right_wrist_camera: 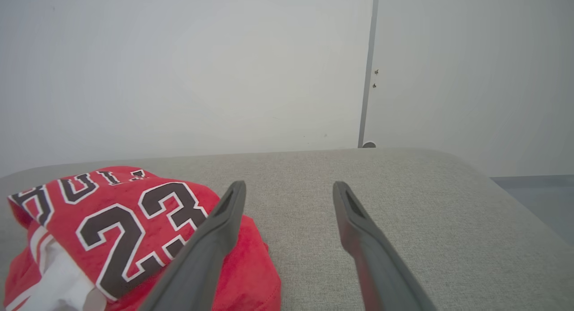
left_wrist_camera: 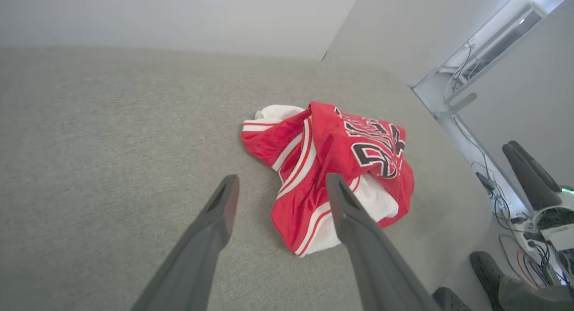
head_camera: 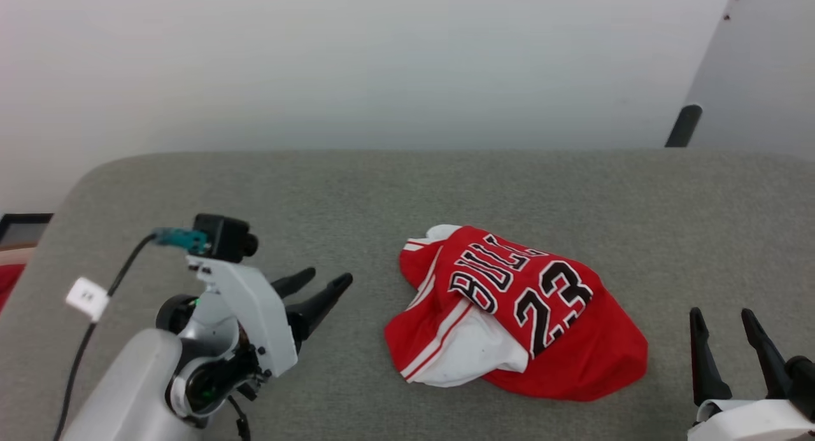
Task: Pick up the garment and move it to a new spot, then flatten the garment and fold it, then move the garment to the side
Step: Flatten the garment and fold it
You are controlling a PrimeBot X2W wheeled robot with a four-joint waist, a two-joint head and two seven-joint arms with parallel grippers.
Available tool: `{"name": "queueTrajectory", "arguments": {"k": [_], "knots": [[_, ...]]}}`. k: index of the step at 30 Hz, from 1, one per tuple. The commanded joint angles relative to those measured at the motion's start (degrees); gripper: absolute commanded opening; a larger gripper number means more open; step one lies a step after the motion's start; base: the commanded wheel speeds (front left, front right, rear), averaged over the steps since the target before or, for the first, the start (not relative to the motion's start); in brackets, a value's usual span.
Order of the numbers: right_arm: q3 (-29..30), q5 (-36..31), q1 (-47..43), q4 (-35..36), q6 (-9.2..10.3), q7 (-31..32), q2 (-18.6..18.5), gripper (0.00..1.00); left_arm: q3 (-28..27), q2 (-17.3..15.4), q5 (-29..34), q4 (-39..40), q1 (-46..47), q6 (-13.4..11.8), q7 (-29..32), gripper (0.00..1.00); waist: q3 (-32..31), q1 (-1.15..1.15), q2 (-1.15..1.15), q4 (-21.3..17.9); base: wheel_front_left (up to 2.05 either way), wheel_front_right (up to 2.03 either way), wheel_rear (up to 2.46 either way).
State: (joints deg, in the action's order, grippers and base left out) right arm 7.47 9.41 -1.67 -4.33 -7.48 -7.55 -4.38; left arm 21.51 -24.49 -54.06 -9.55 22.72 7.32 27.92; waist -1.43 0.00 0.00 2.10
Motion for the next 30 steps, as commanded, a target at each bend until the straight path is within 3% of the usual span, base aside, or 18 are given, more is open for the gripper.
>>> {"name": "queueTrajectory", "arguments": {"k": [1, 9, 21, 30], "knots": [[-0.19, -0.23, 0.80, 0.29, -0.02, 0.13, 0.14, 1.00, 0.76, 0.13, -0.95, -0.79, 1.09, 0.12, 1.99, 1.00, 1.71, 0.00, 0.00, -1.88, 0.00, 0.00, 0.00], [-1.11, 0.47, 2.84, 0.60, -0.02, -0.45, 0.65, 1.00, 5.20, 0.04, -1.92, -4.12, 4.50, 0.13, 10.69, 1.00, 5.69, 0.00, 0.00, -5.62, 0.00, 0.00, 0.00], [-2.11, 1.24, 5.83, -1.08, -0.02, -2.13, 0.98, 1.00, 8.88, 0.00, 1.00, -10.83, 6.71, 0.14, 12.08, 1.00, 9.54, 0.00, 0.00, -8.88, 0.00, 0.00, 0.00], [-2.35, 1.61, 7.13, -2.30, -0.02, -3.25, 1.25, 1.00, 10.10, 2.33, -0.55, -16.90, 8.43, 0.18, 11.94, 1.00, 11.13, 0.00, 0.00, -9.18, 0.00, 0.00, 0.00]]}}
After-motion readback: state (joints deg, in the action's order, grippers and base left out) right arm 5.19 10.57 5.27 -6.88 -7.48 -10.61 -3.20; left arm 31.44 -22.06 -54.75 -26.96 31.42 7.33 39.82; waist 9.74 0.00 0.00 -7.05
